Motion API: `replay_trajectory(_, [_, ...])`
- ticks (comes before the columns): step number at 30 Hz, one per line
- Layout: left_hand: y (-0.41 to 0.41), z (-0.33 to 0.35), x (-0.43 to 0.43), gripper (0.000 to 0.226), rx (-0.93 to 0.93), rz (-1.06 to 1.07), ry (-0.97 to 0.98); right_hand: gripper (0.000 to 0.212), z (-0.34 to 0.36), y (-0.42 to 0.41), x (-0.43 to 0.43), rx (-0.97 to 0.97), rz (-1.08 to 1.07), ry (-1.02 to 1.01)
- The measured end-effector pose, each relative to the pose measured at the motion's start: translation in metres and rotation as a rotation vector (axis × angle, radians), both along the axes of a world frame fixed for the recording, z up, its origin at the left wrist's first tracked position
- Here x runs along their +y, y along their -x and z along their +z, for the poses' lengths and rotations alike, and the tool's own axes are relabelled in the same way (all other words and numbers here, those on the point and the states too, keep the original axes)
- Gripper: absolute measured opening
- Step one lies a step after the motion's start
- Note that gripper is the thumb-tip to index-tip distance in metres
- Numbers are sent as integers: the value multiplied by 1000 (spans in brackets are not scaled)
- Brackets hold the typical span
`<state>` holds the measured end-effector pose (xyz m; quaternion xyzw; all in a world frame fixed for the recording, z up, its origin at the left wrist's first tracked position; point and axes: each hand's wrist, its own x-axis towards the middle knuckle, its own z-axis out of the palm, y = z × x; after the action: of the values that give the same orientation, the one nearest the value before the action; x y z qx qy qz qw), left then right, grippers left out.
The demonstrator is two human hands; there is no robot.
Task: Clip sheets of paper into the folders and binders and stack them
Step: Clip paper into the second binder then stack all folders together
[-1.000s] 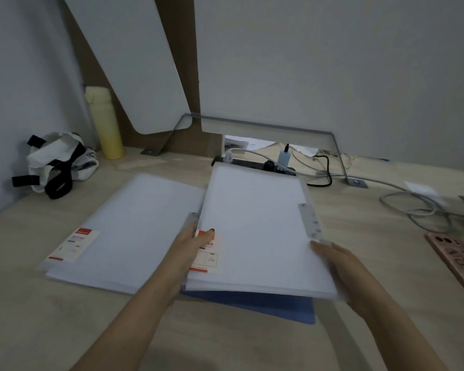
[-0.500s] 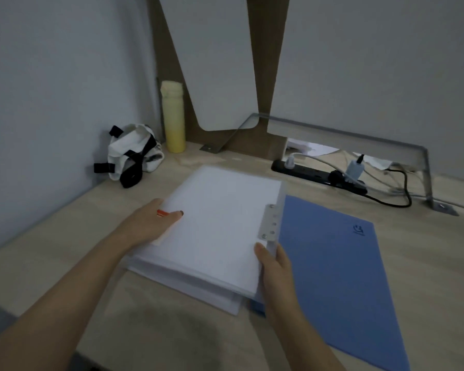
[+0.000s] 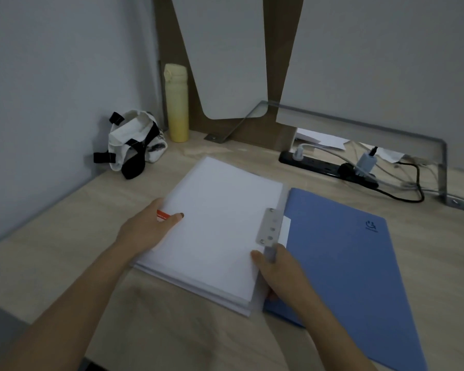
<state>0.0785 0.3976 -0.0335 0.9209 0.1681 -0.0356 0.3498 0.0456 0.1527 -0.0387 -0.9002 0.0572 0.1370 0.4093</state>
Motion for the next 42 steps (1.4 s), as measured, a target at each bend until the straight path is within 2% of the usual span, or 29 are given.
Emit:
replay_trajectory(4, [0, 3, -1, 71, -1, 1, -12, 52, 4, 2, -1, -57, 91, 252])
replay_trajectory(7, [4, 3, -7, 67, -60, -6, -67, 36, 9, 0, -14, -120, 48, 150])
replay_trajectory(10, [10, 6, -34, 62, -268, -24, -107, 29, 15, -4, -43, -228, -85, 67])
replay_trajectory(14, [26, 9, -104, 50, -389, -221, 93, 31, 14, -7, -100, -281, -242, 75])
replay_trajectory(16, [33, 8, -143, 45, -328, -338, 223, 36, 12, -2, -129, -251, -325, 88])
replay_trajectory(19, [32, 1, -191, 46, -141, -460, 360, 44, 9, 11, -166, -151, -470, 69])
replay_trajectory(24, [20, -12, -223, 58, 48, -444, 316, 48, 7, 24, -191, -52, -563, -272])
replay_trajectory(27, [19, -18, -231, 63, 82, -389, 243, 38, 12, 24, -202, 6, -595, -430])
replay_trajectory(29, [19, -17, -234, 70, 56, -321, 259, 18, 16, 25, -208, 26, -589, -451])
replay_trajectory(31, [17, -16, -236, 61, 21, -246, 322, 5, 18, 27, -216, 43, -599, -455])
replay_trajectory(33, [21, -12, -240, 37, -4, -184, 389, 19, 16, 29, -225, 41, -601, -445])
replay_trajectory(35, [25, -11, -246, 13, 0, -143, 471, 13, 12, 34, -231, 27, -608, -430])
replay_trajectory(36, [28, -11, -249, 9, 16, -131, 515, 10, 11, 38, -232, 12, -621, -430])
replay_trajectory(40, [28, -8, -254, 7, 83, -132, 598, 23, 3, 49, -238, -75, -696, -550])
replay_trajectory(42, [26, -6, -249, 19, 116, -177, 623, 25, 7, 52, -240, -96, -708, -645])
